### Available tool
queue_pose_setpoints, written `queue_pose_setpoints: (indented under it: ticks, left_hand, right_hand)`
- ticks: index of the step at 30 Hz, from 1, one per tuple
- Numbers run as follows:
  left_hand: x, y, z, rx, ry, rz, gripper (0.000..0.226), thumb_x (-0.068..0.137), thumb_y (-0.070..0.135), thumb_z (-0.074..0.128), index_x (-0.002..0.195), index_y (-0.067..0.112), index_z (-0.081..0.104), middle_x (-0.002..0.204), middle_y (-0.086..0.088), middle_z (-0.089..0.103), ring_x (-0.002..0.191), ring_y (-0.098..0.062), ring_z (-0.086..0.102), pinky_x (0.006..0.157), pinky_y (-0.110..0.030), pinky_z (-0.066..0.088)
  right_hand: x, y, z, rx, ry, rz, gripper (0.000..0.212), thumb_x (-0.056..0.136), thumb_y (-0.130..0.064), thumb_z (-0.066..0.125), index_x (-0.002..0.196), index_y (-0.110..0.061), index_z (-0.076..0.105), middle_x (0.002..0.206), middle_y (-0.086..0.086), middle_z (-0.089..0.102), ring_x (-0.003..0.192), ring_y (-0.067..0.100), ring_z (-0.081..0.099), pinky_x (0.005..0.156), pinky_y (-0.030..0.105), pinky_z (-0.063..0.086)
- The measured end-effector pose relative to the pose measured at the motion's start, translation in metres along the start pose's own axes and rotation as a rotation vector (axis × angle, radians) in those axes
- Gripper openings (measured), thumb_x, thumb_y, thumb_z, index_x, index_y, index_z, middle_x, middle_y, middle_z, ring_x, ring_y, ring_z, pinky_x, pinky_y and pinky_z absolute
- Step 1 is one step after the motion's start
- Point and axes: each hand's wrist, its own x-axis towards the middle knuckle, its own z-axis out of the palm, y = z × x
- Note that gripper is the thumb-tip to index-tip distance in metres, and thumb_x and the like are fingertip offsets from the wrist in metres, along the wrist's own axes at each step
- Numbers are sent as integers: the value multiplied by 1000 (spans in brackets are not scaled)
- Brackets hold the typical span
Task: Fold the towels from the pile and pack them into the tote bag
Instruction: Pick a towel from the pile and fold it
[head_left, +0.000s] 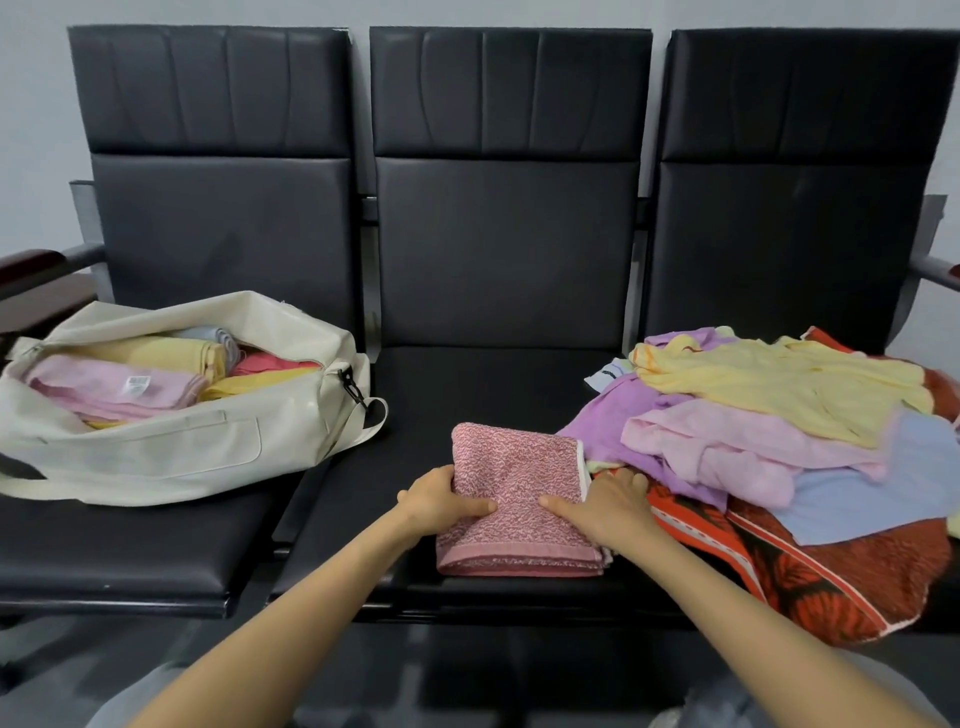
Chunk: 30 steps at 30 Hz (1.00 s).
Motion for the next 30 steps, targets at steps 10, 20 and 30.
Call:
queue_pose_setpoints:
  ticks: [10,20,30]
  left_hand:
    - [-22,28,-32,-734,-20,74,25,86,12,68,108,3,59,107,-15,68,86,-23,69,80,-35,58]
    - [-35,27,-73,-718,-122,310,61,90,-6,53,138,31,47,121,-3,62,102,-16,64,83,-25,54]
    - [-33,17,-58,4,206,445,98,70,9,82,144,43,28,128,0,46,115,-10,47,99,-21,36]
  right_hand:
    - [-2,-29,-35,1061,-141,-37,46,85,-27,69,124,-10,54,106,7,68,94,23,67,82,39,56]
    - [-8,-26,-77,1359,-264,-426,54,92,1,55,127,-39,57,134,-1,55,112,18,63,88,36,55]
    - [-17,-26,-74,784,-155,-499,87,70,-5,82,138,-39,41,139,-6,40,120,2,45,88,11,38]
